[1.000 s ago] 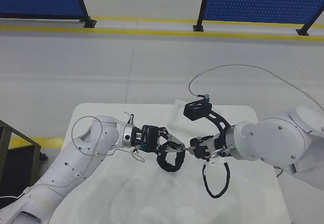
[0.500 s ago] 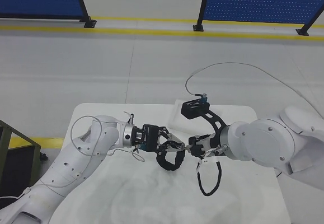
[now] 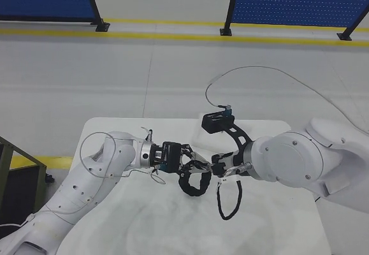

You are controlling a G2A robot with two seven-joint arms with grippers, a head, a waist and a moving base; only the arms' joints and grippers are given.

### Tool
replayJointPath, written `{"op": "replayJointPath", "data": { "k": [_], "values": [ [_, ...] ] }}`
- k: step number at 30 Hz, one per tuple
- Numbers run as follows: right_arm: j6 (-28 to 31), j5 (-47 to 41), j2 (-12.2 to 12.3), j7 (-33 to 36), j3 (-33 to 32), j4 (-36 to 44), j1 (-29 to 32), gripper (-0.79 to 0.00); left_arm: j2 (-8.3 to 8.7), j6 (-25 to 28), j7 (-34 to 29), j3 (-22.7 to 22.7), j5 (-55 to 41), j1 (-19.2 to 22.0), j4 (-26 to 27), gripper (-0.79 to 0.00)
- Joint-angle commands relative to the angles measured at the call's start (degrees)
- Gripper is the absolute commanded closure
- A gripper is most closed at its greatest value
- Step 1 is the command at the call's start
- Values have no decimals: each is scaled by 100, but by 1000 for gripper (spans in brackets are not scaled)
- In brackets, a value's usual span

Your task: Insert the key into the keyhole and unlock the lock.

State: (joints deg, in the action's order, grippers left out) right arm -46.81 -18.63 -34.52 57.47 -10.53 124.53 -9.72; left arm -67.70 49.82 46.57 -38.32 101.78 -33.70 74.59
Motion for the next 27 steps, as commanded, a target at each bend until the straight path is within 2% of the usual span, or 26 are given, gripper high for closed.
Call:
{"op": "replayJointPath", "data": {
  "k": [1,5,6,7,8,9,14,18,20,24,27],
  "values": [
    [-23,-62,-34,-22,67,-22,-76,0,0,5,1,-4,-10,-5,4,0],
    [-38,-144,-119,-37,79,-104,-105,0,-3,9,-9,-4,-18,-13,0,0],
    [-43,-154,-140,-42,79,-123,-103,-135,-5,14,-10,-4,-25,-16,-9,0],
    [-36,-171,-161,-36,79,-136,-101,-413,-6,16,-9,-6,-34,-17,-25,0],
    [-36,-178,-179,-36,79,-157,-108,-754,-7,18,-9,-9,-48,-18,-47,0],
    [-41,-186,-195,-40,79,-179,-118,-785,-9,23,-8,-12,-61,-19,-67,0],
    [96,-226,-210,-1,-14,-245,-107,-785,-13,56,-13,-49,-170,-28,-221,0],
    [503,-100,-116,16,-100,-258,-1,-785,-9,78,-48,-122,-322,-53,-401,0],
    [841,129,-41,140,-102,-242,46,-785,-1,111,-86,-171,-398,-67,-468,0],
    [1940,595,127,443,-115,-205,187,-785,27,205,-155,-297,-583,-116,-584,0],
    [2558,1125,270,519,-107,-178,327,-785,54,314,-206,-393,-722,-161,-645,0]
  ]
}}
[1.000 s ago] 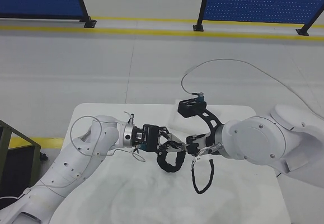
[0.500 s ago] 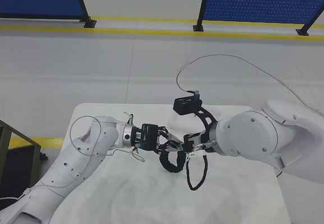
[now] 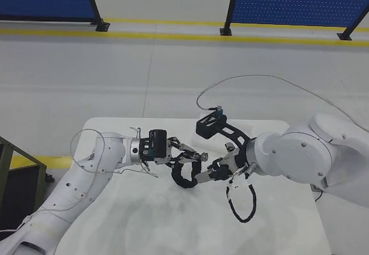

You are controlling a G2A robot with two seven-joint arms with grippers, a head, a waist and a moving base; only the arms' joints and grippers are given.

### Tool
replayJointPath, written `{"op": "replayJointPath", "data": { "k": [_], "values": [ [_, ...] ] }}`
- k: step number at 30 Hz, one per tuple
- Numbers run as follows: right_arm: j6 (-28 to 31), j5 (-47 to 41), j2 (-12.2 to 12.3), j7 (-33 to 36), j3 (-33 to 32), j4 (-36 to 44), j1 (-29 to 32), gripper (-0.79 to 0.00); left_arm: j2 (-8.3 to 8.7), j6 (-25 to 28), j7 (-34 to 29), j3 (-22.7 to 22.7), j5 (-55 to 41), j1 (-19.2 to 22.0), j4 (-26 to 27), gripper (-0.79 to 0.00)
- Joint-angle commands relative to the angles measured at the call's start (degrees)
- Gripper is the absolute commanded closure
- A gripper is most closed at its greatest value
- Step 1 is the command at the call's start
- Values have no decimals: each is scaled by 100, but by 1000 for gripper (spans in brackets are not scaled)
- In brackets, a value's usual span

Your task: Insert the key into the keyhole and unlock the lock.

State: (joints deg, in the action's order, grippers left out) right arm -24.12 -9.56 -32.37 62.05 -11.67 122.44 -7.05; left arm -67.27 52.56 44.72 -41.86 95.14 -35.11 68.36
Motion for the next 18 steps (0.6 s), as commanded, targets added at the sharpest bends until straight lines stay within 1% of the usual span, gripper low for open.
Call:
{"op": "replayJointPath", "data": {
  "k": [1,5,8,12,14,18],
  "values": [
    [474,391,101,-11,-15,67,104,-785,21,78,-32,-75,-113,-39,-38,0],
    [1126,729,285,-235,-92,152,359,-785,64,288,-123,-200,-280,-102,-34,0],
    [1459,787,431,-344,-175,71,558,-785,90,501,-186,-279,-442,-146,-2,0],
    [2089,736,644,-534,-368,3,782,-785,111,544,-220,-250,-634,-193,95,0],
    [2089,736,644,-534,-368,3,782,-785,118,544,-187,-144,-734,-168,148,0],
    [2089,736,644,-534,-368,3,782,-785,148,544,-236,23,-721,8,183,0]
  ]
}}
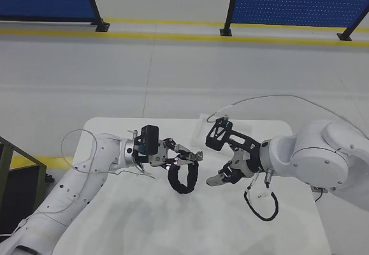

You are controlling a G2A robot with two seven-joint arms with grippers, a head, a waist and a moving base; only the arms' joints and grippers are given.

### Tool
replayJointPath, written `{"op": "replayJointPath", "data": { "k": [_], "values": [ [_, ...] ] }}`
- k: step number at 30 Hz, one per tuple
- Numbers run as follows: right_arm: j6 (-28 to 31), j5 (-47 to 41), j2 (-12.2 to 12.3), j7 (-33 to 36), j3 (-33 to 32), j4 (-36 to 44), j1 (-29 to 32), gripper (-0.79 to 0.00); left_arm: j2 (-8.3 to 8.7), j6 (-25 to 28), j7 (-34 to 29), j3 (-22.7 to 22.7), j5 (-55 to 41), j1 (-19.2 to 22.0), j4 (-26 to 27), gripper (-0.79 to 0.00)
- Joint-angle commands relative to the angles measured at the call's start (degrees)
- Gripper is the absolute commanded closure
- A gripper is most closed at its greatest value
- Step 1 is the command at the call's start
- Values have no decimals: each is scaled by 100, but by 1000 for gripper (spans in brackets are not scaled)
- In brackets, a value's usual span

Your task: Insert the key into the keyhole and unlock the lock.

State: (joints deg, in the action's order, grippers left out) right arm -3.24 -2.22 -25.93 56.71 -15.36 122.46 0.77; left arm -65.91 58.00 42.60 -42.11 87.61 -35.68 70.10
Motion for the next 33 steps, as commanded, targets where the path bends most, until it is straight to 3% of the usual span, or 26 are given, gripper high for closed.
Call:
{"op": "replayJointPath", "data": {
  "k": [1,10,18,24,29,30,31,33],
  "values": [
    [1,1,0,0,1,0,0,-785,24,0,-32,92,57,117,21,0],
    [15,112,4,24,10,-20,72,-785,131,0,101,443,72,465,-2,0],
    [1743,1376,-59,52,-189,92,43,-785,107,0,33,952,-95,704,-149,0],
    [2618,2431,-108,-235,-265,254,139,-785,34,0,21,1343,-261,880,-248,0],
    [3023,3017,-144,-490,-304,346,292,-779,-17,0,104,1589,-399,998,-368,0],
    [3059,3112,-148,-501,-314,375,321,-702,-25,0,126,1631,-424,1021,-394,0],
    [3093,3190,-152,-501,-322,422,349,-526,-33,0,153,1669,-451,1040,-425,0],
    [3147,3333,-161,-483,-346,502,395,-406,-49,0,194,1739,-492,1080,-487,0]
  ]
}}
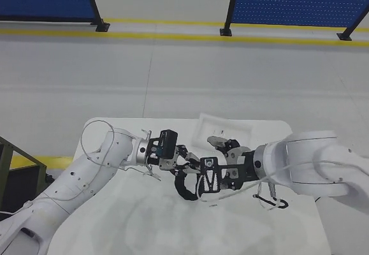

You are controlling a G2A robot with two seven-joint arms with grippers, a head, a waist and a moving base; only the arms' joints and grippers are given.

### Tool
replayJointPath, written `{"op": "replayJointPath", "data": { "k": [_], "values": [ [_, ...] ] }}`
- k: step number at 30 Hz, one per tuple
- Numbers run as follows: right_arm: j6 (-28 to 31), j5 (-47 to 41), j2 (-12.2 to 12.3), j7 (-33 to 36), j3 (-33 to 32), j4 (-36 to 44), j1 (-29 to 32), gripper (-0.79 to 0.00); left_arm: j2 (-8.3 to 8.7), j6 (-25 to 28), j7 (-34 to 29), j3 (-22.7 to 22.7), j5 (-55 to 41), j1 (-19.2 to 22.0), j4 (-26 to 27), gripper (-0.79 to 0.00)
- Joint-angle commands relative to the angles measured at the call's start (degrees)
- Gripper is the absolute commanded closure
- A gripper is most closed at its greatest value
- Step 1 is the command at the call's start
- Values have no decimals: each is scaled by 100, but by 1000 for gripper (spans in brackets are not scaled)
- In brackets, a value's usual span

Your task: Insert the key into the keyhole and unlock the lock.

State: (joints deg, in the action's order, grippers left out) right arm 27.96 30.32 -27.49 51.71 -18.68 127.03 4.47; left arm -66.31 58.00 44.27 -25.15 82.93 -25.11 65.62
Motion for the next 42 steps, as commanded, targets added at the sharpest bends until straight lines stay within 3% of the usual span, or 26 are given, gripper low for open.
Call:
{"op": "replayJointPath", "data": {
  "k": [1,7,14,19,21,22,23,29,38,42],
  "values": [
    [31,131,-10,24,-31,79,44,-372,-16,0,48,78,-36,42,-62,0],
    [-46,371,-29,89,-184,370,130,-265,-51,0,161,252,-90,131,-184,0],
    [-199,408,-62,310,-319,485,241,-246,-80,0,201,372,-180,209,-232,0],
    [-277,482,-82,341,-406,490,354,-191,-89,0,201,419,-228,240,-246,0],
    [-332,505,-87,334,-449,505,403,-135,-91,0,201,438,-253,247,-247,0],
    [-362,523,-88,313,-472,515,429,-37,-91,0,201,442,-264,252,-255,0],
    [-412,524,-90,258,-498,523,463,0,-91,0,201,443,-281,254,-253,0],
    [-792,348,-89,134,-628,477,700,0,-89,0,201,444,-329,265,-226,0],
    [-2127,-174,-83,448,-905,500,1012,0,-93,0,201,410,-320,272,-215,0],
    [-2554,-552,-106,272,-1043,430,1159,0,-98,0,201,361,-272,259,-201,0]
  ]
}}
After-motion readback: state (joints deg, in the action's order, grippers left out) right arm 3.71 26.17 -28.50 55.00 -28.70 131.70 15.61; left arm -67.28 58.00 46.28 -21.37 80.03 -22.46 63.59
